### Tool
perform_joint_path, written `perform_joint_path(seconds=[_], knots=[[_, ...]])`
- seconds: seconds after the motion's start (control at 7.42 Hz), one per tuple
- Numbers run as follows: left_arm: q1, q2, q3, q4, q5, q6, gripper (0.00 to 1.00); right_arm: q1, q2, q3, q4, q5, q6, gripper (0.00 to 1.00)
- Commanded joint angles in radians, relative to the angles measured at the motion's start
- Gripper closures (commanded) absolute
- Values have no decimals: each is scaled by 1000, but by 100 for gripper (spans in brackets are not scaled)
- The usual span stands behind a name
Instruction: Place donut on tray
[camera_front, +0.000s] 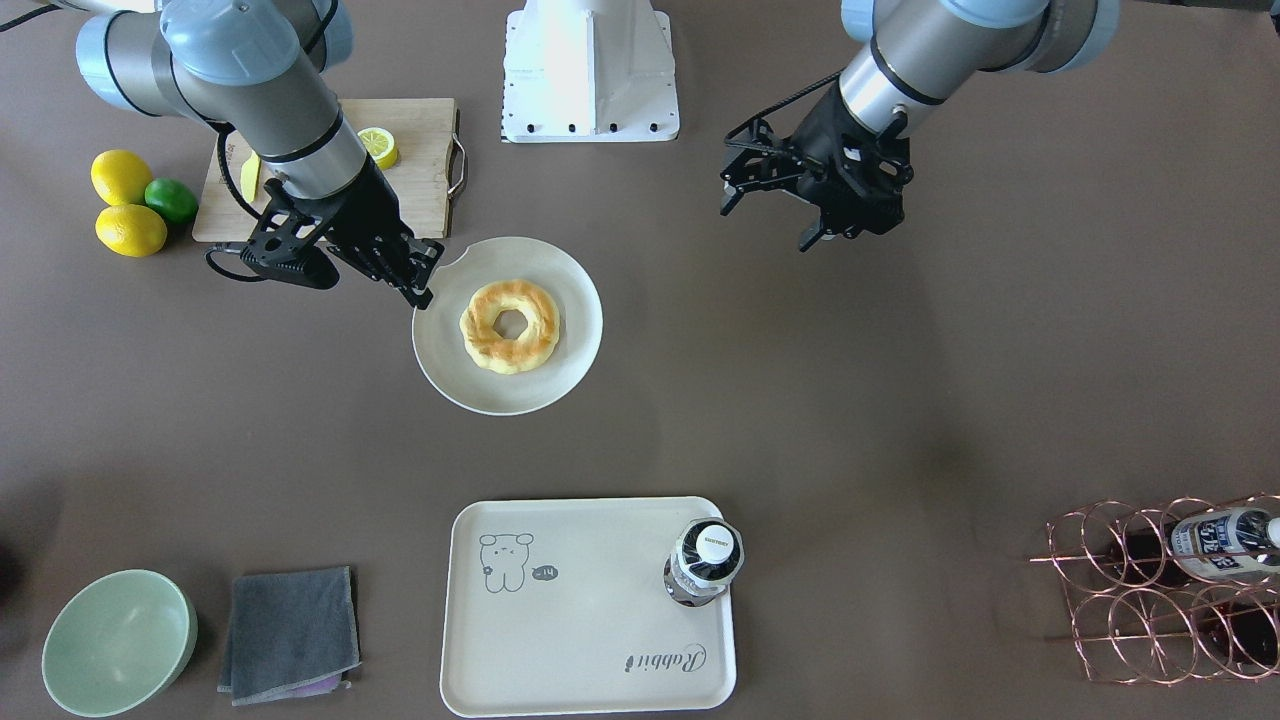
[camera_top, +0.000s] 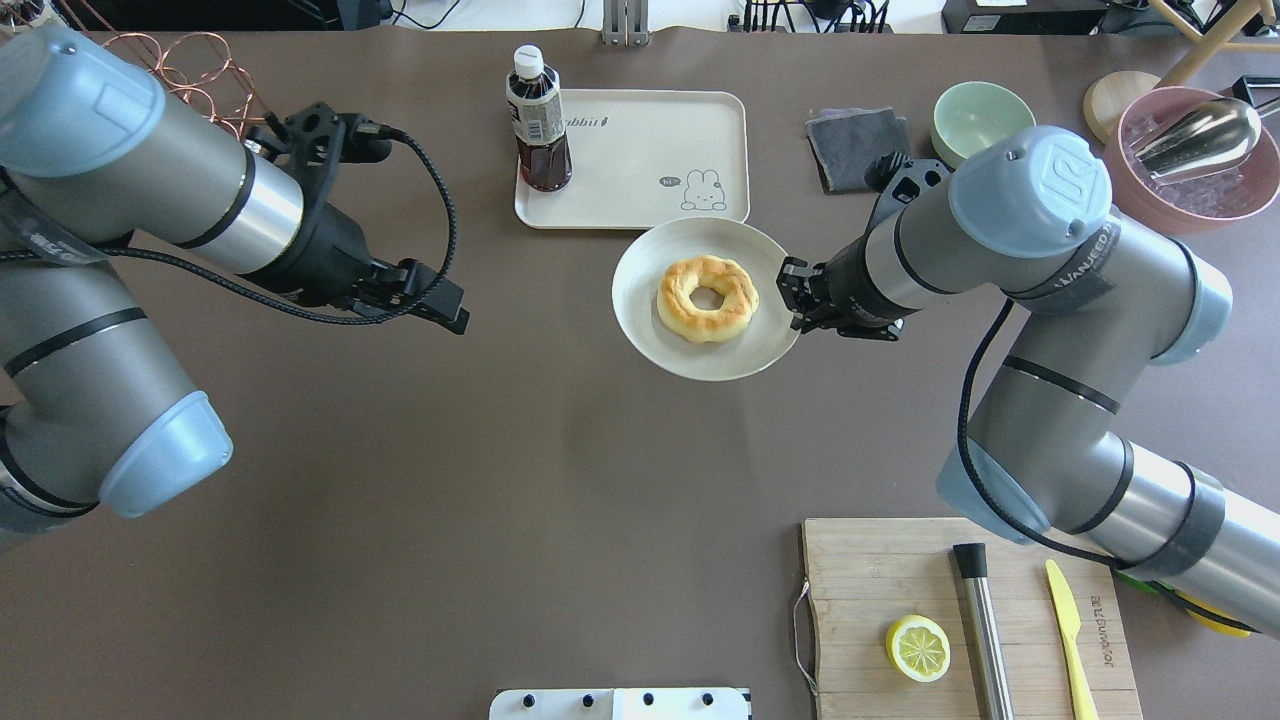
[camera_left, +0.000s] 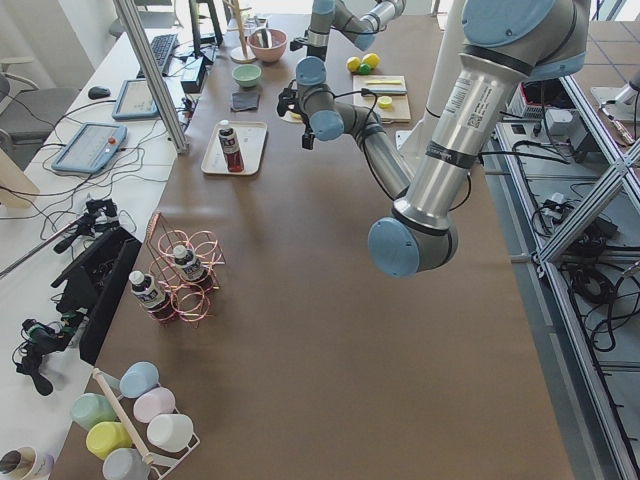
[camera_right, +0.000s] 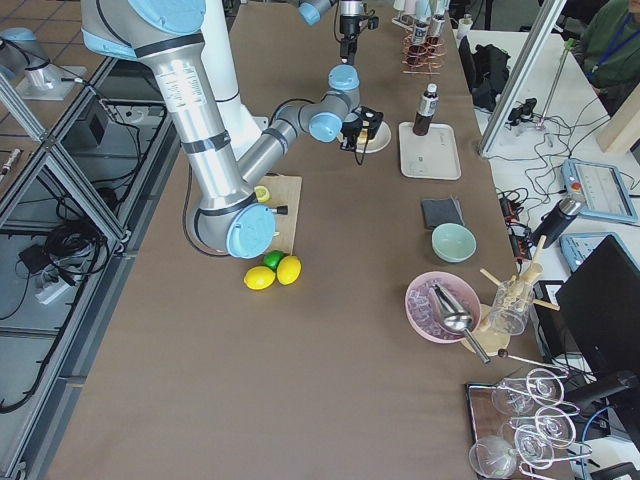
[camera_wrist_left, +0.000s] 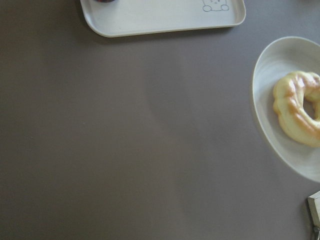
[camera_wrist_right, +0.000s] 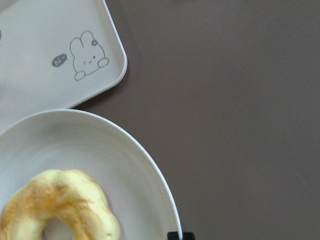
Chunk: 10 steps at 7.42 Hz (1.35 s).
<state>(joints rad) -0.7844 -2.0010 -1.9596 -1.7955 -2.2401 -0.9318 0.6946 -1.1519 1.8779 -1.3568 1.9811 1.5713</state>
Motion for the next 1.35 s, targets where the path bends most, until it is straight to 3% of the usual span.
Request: perform_joint_path(seconds=[0.0, 0.27, 0.67, 0.94, 1.21], knots=[[-76, 117, -25, -8, -41, 158, 1, 97, 192, -265, -1, -1, 216, 100], [-78, 137, -30, -8, -41, 172, 1, 132, 346, -495, 13, -1, 295, 100], [-79, 137, -32, -8, -39, 172, 1, 122, 508, -812, 201, -34, 377, 100], [-79, 137, -28, -8, -39, 172, 1, 79, 529, -903, 300, -88, 397, 100], [-79, 136, -25, -8, -39, 172, 1, 57, 537, -922, 304, -122, 394, 100]])
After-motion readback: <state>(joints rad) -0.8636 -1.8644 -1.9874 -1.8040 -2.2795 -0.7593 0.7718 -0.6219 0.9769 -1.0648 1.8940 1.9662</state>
